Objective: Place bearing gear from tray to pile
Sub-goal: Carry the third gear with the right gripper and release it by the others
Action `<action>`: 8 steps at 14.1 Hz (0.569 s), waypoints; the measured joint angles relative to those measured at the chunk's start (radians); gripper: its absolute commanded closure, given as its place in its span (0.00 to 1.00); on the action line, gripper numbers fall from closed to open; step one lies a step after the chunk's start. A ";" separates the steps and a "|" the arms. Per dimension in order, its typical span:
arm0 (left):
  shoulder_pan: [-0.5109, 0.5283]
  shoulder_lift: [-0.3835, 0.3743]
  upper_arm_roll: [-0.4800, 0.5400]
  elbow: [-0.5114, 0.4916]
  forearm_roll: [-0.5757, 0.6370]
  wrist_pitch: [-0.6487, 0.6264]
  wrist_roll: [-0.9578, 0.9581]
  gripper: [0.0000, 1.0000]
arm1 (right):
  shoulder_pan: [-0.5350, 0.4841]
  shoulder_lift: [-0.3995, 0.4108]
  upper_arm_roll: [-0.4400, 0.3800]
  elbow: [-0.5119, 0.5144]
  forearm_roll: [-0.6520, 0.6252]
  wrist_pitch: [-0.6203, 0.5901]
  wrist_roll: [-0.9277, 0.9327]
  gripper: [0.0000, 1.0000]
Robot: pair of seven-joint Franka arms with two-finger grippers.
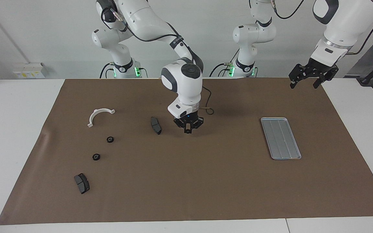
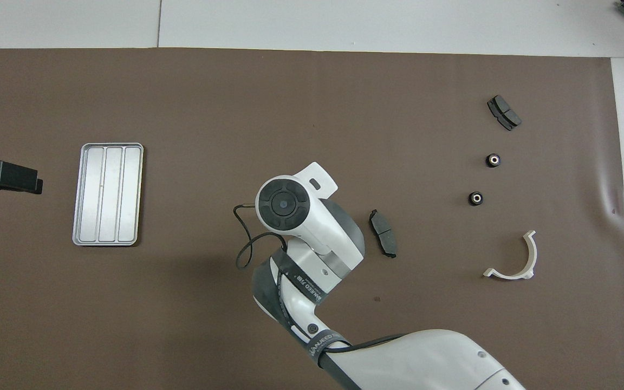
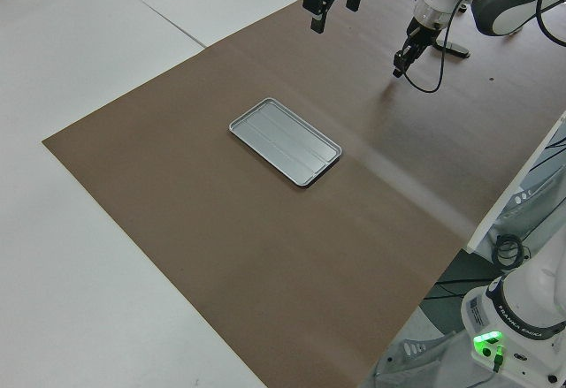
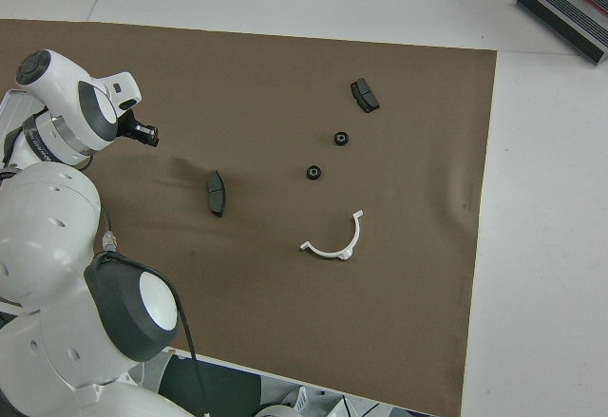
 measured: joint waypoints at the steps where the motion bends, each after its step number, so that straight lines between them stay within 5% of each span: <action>1: 0.000 0.000 0.000 0.000 0.000 0.000 0.000 0.00 | -0.051 -0.031 -0.001 -0.002 0.000 -0.027 -0.057 1.00; 8: 0.000 0.000 0.000 0.000 0.000 0.000 0.000 0.00 | -0.420 -0.036 -0.001 -0.066 0.050 0.065 -0.554 1.00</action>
